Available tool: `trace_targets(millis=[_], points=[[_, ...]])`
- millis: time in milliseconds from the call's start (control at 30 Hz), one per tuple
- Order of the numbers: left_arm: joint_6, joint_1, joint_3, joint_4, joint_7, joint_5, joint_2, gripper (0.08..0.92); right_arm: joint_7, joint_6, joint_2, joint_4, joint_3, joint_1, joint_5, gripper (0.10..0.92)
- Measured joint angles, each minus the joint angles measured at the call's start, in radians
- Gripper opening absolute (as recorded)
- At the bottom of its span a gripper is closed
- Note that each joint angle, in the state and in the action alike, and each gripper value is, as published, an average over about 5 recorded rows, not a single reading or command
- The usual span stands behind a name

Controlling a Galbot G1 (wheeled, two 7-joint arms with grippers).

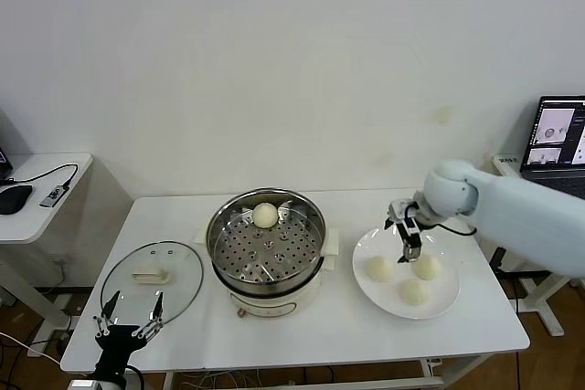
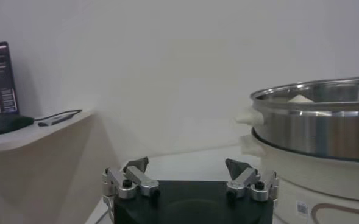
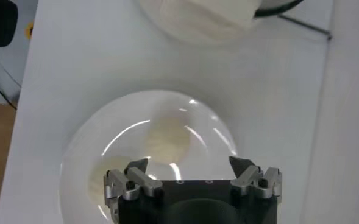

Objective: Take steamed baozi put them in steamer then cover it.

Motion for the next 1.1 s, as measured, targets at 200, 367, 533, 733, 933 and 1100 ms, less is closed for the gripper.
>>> trace_targets(millis=[200, 367, 533, 733, 933, 1100], points=[[-0.001, 0.001, -0.004, 0.000, 0.000, 0.000, -0.004, 0.823, -0.003, -0.002, 0.042, -0.053, 0.034, -0.060, -0.028, 0.823], [-0.003, -0.001, -0.005, 0.005, 0.001, 0.001, -0.007, 0.823, 0.000, 0.002, 0.074, -0.096, 0.058, -0.100, -0.054, 0.823], [-0.005, -0.004, -0.005, 0.011, 0.002, 0.003, -0.008, 0.823, 0.002, 0.004, 0.103, -0.137, 0.081, -0.133, -0.078, 0.823], [-0.004, -0.007, -0.005, 0.012, 0.002, 0.004, -0.009, 0.823, 0.002, 0.003, 0.131, -0.177, 0.101, -0.165, -0.101, 0.814], [-0.004, -0.007, -0.003, 0.014, 0.002, 0.005, -0.010, 0.823, 0.005, -0.005, 0.153, -0.208, 0.112, -0.188, -0.116, 0.774], [-0.004, -0.005, -0.003, 0.014, 0.002, 0.007, -0.012, 0.823, 0.007, -0.012, 0.162, -0.222, 0.120, -0.194, -0.125, 0.671]])
